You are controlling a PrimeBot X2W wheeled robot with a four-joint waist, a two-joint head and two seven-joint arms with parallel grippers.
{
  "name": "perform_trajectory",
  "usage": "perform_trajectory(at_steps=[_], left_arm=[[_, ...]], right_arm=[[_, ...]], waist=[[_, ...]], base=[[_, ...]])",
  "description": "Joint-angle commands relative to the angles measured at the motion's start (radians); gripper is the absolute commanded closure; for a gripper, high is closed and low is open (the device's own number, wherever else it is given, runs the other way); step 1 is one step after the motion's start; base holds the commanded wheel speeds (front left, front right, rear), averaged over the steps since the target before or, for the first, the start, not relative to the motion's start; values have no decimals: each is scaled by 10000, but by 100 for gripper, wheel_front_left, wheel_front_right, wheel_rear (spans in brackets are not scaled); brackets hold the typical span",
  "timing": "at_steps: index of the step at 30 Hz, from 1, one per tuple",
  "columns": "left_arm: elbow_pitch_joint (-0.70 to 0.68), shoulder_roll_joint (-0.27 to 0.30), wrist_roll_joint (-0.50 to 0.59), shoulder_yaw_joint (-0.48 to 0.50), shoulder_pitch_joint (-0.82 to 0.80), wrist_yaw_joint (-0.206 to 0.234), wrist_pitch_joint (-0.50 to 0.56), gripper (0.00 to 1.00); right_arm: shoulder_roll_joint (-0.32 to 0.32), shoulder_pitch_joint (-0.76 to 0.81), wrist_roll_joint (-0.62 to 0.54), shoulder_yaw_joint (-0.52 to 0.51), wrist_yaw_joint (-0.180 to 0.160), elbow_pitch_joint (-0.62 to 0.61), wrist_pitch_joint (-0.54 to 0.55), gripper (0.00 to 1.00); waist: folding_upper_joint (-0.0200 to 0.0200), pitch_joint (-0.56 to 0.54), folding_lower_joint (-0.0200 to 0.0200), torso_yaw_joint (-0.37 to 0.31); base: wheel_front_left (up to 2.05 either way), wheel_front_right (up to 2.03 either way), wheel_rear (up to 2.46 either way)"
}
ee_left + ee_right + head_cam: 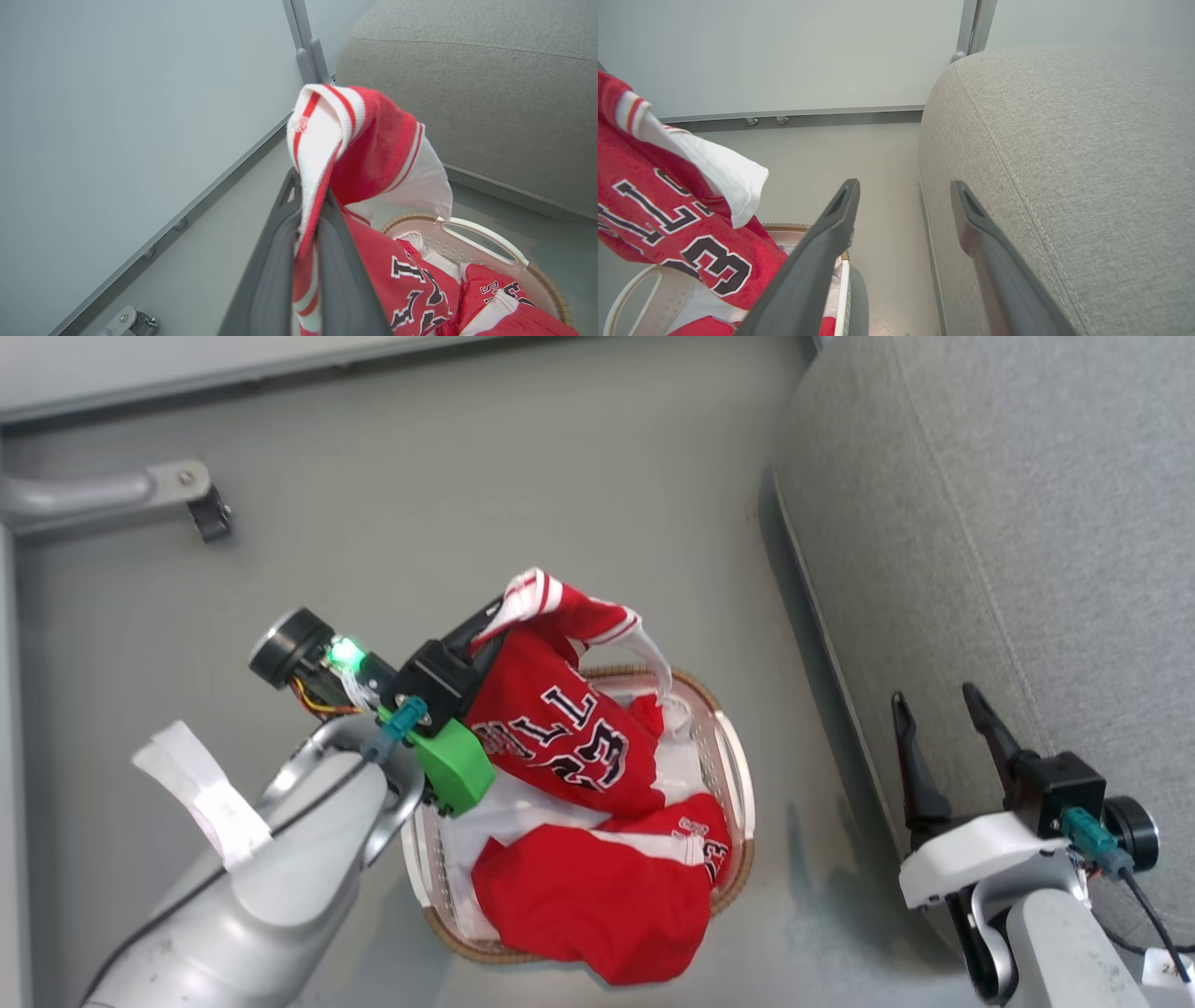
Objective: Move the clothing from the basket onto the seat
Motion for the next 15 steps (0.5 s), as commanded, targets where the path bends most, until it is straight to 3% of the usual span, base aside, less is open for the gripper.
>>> perform_trajectory(at_steps=[1, 8, 15], left_arm=[[-155, 159, -268, -147, -234, 9, -40, 100], [-971, 927, -1185, -773, -1833, 14, 417, 100], [-1536, 1257, -1723, -516, -3195, 13, 745, 100]], right_arm=[[-43, 293, -12, -4, -10, 59, -51, 0], [-45, 769, 25, 184, -10, 71, -51, 0], [-39, 819, 63, 389, -10, 45, -51, 0]], waist=[[-1, -1596, 1, 495], [-1, -2498, 1, 439], [-1, -2847, 1, 278]], base=[[0, 0, 0], [0, 0, 0], [0, 0, 0]])
